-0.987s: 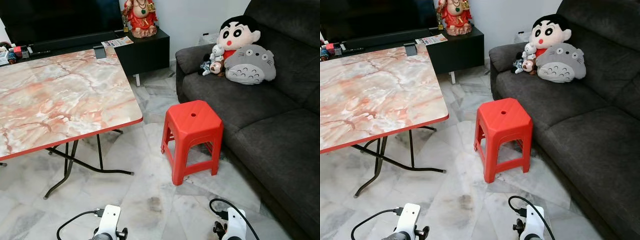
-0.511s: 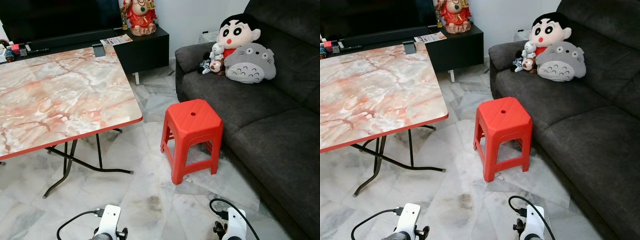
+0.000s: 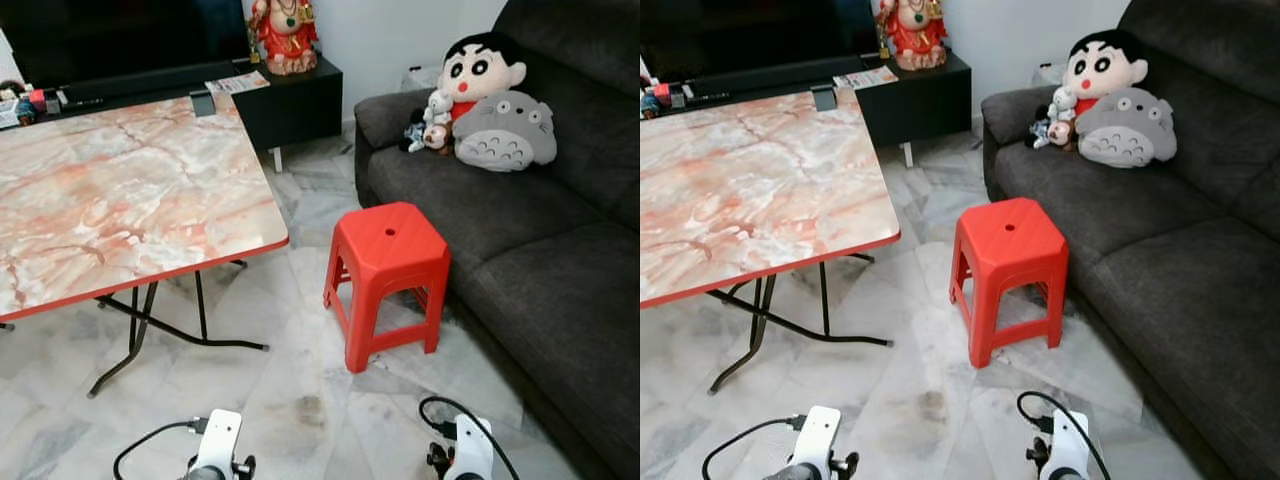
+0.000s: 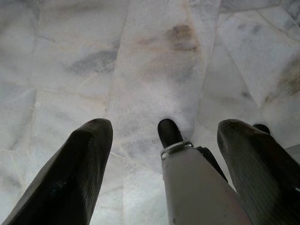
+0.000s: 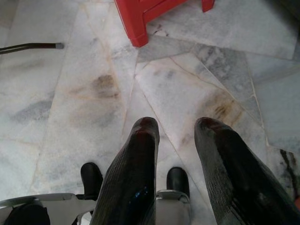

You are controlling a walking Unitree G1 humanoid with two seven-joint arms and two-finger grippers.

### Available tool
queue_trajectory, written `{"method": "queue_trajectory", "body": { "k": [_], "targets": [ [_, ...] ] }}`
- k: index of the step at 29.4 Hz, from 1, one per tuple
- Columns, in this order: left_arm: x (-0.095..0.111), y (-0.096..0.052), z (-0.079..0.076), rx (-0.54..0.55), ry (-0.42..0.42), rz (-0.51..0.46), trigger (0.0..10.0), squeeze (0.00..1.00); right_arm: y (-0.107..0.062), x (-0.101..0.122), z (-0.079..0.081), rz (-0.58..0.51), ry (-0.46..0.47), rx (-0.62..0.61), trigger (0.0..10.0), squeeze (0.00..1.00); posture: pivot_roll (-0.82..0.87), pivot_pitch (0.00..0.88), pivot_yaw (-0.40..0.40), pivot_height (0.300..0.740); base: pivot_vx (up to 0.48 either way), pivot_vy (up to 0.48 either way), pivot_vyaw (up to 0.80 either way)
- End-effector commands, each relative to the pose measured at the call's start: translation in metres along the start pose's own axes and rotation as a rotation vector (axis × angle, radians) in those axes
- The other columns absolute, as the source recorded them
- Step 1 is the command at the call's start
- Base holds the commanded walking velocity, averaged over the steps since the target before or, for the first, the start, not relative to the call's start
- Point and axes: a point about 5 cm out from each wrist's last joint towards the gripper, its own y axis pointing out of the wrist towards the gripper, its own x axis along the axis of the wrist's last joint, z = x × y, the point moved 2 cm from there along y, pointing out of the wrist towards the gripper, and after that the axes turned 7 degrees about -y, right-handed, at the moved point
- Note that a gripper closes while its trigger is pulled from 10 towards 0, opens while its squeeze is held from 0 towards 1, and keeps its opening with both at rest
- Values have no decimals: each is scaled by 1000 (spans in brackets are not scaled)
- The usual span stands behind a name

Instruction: Setting the table

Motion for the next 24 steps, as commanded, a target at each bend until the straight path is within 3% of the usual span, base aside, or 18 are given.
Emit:
{"method": "queue_trajectory", "body": {
  "k": [1, 3, 17, 24],
  "targets": [
    [1, 0, 4, -1, 1, 6, 10000, 0, -1, -4, 1, -12, 67, -31, 10000, 0, -144, 0, 59, 740, 0, 0, 0],
    [2, 0, 4, -3, -1, 3, 10000, 0, -1, -3, 1, -18, 63, -27, 10000, 0, -143, 0, 58, 740, 0, 0, 0],
    [2, 0, 4, -3, 3, 6, 10000, 0, -2, -3, -2, -22, 73, -47, 10000, 0, -147, 0, 61, 740, 0, 0, 800],
    [0, 0, 4, -2, 4, 8, 10000, 0, -2, -5, -1, -8, 86, -44, 10000, 0, -143, 0, 57, 740, 0, 0, 0]
  ]
}}
